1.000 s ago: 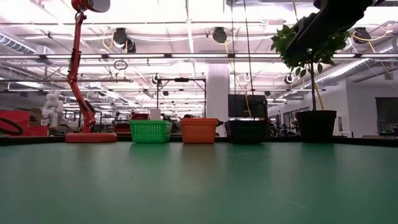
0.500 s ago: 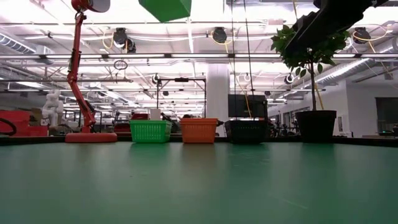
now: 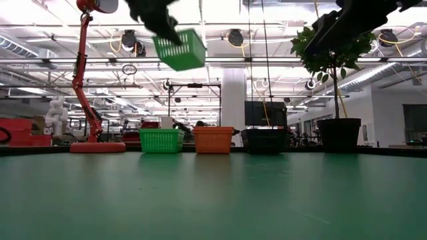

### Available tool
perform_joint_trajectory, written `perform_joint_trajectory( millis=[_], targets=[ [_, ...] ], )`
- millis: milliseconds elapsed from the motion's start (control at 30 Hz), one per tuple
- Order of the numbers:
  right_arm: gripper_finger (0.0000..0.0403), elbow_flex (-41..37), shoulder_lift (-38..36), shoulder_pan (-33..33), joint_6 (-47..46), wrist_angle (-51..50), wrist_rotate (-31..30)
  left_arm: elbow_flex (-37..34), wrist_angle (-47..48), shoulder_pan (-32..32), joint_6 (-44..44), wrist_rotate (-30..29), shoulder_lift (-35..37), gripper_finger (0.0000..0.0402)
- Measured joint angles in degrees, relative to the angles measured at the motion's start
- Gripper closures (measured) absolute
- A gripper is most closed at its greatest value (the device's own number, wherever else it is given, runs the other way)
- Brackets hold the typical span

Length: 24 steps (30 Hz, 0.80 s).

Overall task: Stack baskets by color
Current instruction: Stack the bottom green basket on top of the green stacked baskets

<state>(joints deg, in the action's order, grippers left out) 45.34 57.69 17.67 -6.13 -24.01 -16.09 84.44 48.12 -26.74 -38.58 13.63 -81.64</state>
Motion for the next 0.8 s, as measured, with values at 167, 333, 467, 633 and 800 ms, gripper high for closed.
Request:
perform_joint_trajectory(
  millis=[167, 333, 467, 633, 800],
  targets=[
    [0.0206, 0.0, 0.0, -0.02, 0.88, 0.04, -2.07, -10.23, -9.56, -6.63, -2.94, 5.73, -0.02, 0.0398],
    [0.0206, 0.0, -0.01, -0.09, 0.96, 0.18, -2.09, -19.01, -19.36, -12.16, -3.38, 8.37, -0.16, 0.0389],
    [0.0206, 0.0, 0.0, -0.09, 1.05, 0.22, -2.11, -24.66, -25.12, -15.59, -5.32, 10.81, -0.16, 0.0397],
    [0.0206, 0.0, -0.01, -0.13, 1.31, 0.66, -2.11, -29.71, -30.78, -17.66, -5.28, 10.96, -0.7, 0.0389],
    [0.0206, 0.0, 0.0, -0.13, 2.38, 2.55, -2.11, -32.89, -32.14, -18.23, -5.94, 10.98, -0.75, 0.0397]
  ],
)
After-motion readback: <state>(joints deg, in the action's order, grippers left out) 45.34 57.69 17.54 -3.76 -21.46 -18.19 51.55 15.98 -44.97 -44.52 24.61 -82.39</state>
